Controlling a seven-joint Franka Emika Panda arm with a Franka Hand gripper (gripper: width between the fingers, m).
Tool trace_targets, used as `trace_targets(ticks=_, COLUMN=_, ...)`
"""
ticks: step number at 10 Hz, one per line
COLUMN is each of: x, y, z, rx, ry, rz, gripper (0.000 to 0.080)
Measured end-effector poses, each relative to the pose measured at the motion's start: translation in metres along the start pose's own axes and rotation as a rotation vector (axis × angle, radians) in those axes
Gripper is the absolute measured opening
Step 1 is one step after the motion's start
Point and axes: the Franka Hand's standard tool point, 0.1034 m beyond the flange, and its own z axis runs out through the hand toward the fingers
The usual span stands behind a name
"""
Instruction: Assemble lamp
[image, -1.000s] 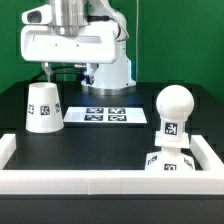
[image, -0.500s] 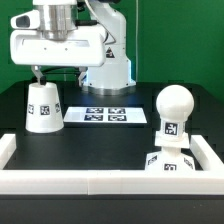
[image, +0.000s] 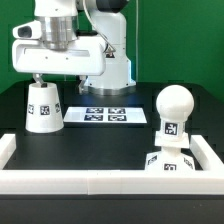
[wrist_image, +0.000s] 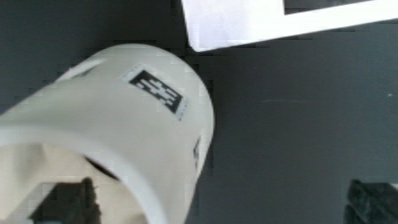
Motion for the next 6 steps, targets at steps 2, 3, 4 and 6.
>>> trace_targets(ticks=2, x=-0.0022, y=-0.0007, z=0.0051, rx=-0.006, ry=-0.011, rz=-0.004, gripper=0.0699)
trace_targets(ticks=3, x=-0.0013, y=-0.0033, z=0.0057, rx=-0.007, ry=-0.014, rz=-0.010, gripper=0.0565)
trace_targets(ticks=4, x=-0.0014, y=-0.0037, z=0.0059, rx=-0.008, ry=-0.014, rz=-0.013, gripper=0.0565)
trace_targets(ticks=6, x=-0.0016, y=-0.0035, z=0.0063, rx=-0.008, ry=-0.015, rz=-0.013, gripper=0.0289)
